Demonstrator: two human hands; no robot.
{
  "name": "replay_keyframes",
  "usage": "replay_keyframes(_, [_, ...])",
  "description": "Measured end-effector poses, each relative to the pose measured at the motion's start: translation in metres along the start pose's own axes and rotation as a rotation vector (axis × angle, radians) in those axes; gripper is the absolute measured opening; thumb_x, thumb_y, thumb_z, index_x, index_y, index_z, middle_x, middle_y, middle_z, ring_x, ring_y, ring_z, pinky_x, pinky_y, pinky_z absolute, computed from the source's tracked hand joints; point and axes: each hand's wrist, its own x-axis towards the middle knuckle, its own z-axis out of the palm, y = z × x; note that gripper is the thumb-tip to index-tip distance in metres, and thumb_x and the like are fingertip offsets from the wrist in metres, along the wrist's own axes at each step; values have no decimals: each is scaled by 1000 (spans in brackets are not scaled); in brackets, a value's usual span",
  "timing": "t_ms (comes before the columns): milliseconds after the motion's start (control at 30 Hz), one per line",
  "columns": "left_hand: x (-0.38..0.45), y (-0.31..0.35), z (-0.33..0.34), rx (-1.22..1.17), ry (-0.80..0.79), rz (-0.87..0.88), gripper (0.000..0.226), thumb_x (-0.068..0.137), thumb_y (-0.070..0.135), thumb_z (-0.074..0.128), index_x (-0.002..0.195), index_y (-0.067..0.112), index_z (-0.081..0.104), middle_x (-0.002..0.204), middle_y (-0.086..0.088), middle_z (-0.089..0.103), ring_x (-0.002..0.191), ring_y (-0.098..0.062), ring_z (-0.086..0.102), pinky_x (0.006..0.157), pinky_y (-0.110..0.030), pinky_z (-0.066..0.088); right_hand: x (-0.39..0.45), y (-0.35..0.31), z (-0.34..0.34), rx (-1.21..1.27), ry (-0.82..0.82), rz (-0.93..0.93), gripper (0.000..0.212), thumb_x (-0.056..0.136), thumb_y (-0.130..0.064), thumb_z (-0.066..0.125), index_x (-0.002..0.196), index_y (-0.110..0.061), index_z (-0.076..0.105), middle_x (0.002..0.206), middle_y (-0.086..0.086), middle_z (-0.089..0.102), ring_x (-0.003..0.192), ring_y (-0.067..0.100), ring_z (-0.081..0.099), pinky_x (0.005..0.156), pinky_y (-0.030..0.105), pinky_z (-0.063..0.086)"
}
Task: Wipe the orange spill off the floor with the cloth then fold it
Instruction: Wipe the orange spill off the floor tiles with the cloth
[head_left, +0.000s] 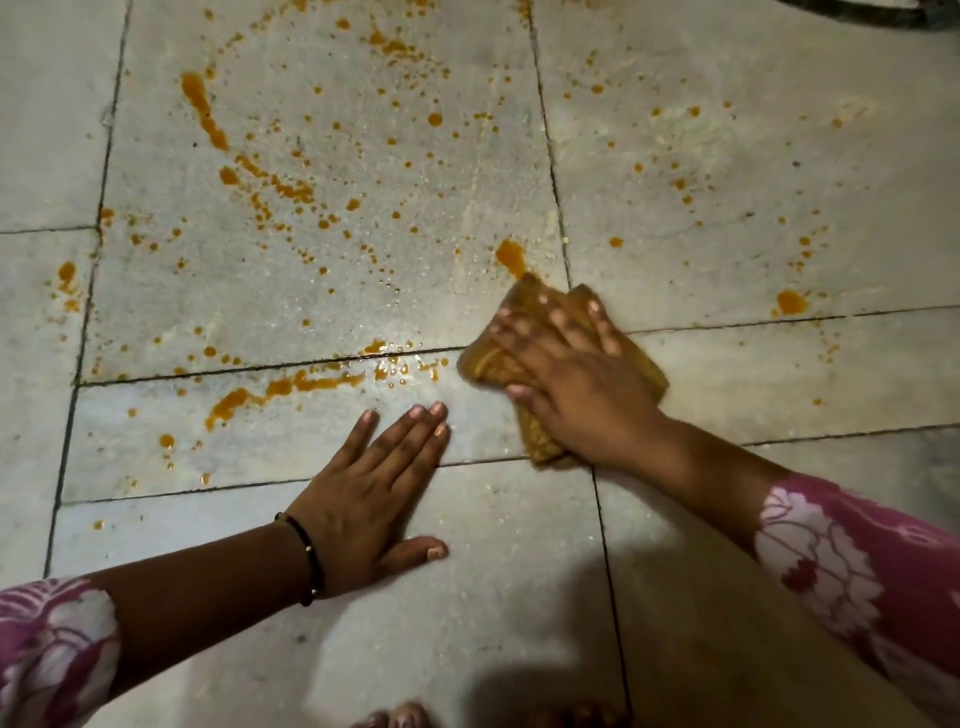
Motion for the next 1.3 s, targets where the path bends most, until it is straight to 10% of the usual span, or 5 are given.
replay_keyframes(533, [1, 5, -8, -42, -24, 1, 93, 87, 73, 28, 149, 4, 19, 157, -14, 17, 145, -26, 13, 112, -50, 14, -50, 20, 4, -64, 71, 198, 59, 94, -47, 28, 147, -20, 32, 151, -1, 36, 142, 25, 24, 113, 53, 11])
replay_keyframes(700, [35, 16, -26, -18, 39, 165, 90, 87, 72, 29, 149, 6, 19, 157, -12, 19, 144, -25, 16, 111, -49, 15, -161, 50, 13, -145, -102, -124, 55, 95, -51, 31, 144, -25, 35, 152, -4, 31, 142, 23, 24, 113, 54, 15])
replay_keyframes(933, [101, 22, -54, 153, -33, 403, 96, 83, 74, 29, 151, 11, 3, 158, -12, 7, 144, -26, 12, 117, -46, 1, -141, 116, -6, -24, 174, 687, 66, 92, -52, 16, 146, -21, 34, 153, -1, 31, 142, 26, 23, 116, 48, 4])
replay_keyframes(1167, [111, 29, -51, 125, -214, 311, 94, 87, 72, 25, 133, 21, -39, 147, 0, -40, 137, -18, -32, 107, -39, -24, -159, 89, -1, -64, -1, 244, 57, 95, -46, 28, 147, -23, 30, 153, -4, 28, 145, 15, 13, 115, 48, 10])
replay_keyframes(1300, [109, 31, -54, 142, -245, 311, 95, 87, 72, 27, 135, 20, -37, 147, 0, -40, 137, -17, -32, 109, -39, -21, -183, 135, -12, 18, 138, 597, 62, 93, -49, 22, 145, -18, 36, 152, 4, 34, 141, 26, 24, 115, 50, 10])
